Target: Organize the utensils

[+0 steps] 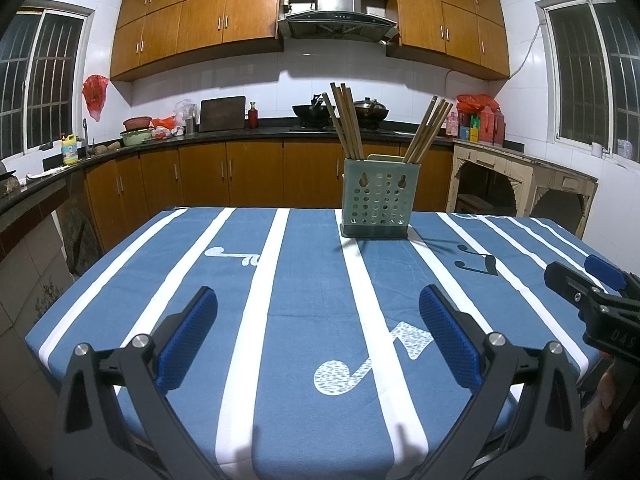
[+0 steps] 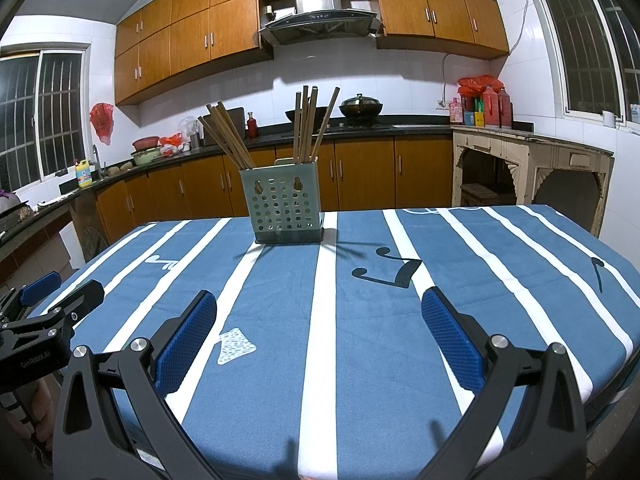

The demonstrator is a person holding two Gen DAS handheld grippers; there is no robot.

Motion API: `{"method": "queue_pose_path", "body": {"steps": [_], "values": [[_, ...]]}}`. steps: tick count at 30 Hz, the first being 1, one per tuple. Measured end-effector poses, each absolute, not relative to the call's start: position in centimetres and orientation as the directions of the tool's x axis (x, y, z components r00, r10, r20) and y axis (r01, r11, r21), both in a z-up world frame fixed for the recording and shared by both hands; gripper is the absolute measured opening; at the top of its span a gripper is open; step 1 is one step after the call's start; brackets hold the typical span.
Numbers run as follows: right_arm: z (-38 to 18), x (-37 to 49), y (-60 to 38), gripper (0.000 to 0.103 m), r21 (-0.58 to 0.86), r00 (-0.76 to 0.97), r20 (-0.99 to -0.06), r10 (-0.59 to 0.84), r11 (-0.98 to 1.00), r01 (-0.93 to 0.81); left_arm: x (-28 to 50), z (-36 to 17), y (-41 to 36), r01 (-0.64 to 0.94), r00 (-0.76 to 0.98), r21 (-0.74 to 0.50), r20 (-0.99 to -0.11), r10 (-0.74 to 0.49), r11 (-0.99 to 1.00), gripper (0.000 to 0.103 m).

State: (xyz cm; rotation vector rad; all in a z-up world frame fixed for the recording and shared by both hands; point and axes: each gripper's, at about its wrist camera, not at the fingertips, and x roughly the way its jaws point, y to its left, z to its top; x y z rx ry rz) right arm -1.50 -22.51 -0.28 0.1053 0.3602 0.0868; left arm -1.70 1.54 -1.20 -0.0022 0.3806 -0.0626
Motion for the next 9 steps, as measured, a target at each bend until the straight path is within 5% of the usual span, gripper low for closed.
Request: {"method": "queue_pose_path", "body": {"steps": [9], "values": [[-0.21,-1.49,-22.52,0.101,0.118,0.932,-0.347,0.103,0.991,-0.066,-1.92,-1.89,1.71,0.058,0.921,-0.019,-0.386,-0.061,0.998,0.099]]}}
